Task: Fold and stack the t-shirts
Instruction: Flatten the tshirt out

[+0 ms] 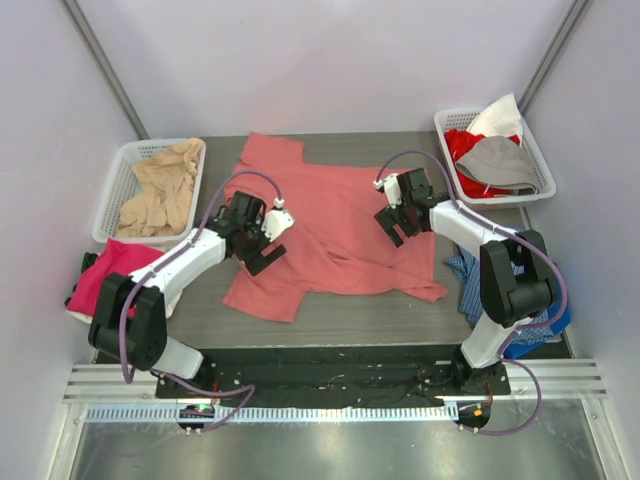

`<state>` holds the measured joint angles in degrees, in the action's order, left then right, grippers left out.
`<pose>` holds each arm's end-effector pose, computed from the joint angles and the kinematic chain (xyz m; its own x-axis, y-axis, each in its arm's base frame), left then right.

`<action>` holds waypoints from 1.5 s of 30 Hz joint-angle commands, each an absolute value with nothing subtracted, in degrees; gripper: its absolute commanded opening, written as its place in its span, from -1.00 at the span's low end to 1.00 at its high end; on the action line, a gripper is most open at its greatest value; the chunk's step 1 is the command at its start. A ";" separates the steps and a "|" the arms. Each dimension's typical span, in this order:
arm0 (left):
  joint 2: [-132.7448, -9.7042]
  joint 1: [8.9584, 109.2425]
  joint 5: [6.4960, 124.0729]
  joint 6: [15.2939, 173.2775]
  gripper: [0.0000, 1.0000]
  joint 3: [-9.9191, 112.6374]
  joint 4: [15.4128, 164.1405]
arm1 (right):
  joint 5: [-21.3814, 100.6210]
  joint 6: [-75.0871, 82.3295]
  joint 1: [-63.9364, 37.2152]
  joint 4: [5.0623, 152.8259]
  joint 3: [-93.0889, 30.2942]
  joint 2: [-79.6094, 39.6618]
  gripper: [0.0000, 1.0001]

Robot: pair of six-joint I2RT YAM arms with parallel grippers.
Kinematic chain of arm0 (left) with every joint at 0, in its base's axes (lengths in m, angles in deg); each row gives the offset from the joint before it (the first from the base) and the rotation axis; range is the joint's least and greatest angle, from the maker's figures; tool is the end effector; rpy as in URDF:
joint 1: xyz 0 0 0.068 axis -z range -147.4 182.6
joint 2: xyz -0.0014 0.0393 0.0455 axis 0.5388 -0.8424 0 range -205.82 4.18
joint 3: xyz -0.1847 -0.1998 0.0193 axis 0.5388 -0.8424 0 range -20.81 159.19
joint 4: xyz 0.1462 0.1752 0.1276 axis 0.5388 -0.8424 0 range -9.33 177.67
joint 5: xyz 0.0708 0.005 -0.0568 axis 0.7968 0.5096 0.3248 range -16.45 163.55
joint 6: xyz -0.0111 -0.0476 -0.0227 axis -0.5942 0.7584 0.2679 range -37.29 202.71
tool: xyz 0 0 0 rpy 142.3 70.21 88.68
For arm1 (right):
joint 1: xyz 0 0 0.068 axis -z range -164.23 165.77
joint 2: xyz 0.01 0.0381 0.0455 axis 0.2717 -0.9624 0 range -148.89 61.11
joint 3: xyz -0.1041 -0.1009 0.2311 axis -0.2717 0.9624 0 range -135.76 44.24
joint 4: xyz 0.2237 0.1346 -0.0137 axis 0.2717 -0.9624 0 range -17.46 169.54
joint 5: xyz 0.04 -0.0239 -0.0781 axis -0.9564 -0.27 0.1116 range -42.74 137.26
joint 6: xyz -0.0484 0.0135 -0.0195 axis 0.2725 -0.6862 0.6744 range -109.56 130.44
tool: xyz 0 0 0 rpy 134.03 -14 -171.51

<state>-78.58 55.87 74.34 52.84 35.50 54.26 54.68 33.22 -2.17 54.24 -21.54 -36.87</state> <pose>0.2646 -0.1133 0.2252 -0.4955 0.7551 -0.4293 0.7327 0.6288 0.2604 0.3388 0.1048 0.2030 -0.6471 -0.6131 -0.4532 -0.5315 0.7889 -0.3084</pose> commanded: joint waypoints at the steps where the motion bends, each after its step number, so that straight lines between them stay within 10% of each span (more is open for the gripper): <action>1: -82.03 56.42 76.97 53.27 0.99 33.86 60.50 | 55.00 33.73 -2.25 55.28 -20.01 -33.29 0.99; 15: -91.36 56.33 79.78 51.68 0.99 33.70 64.91 | 54.99 33.73 -2.16 56.42 -17.20 -31.80 0.99; 45: -69.65 63.45 81.19 58.71 0.99 23.57 49.88 | 59.04 35.93 -4.54 56.16 -22.04 -37.77 0.99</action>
<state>-73.33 63.15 81.38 57.19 20.20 52.56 57.96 35.60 -4.18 55.53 -20.34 -38.05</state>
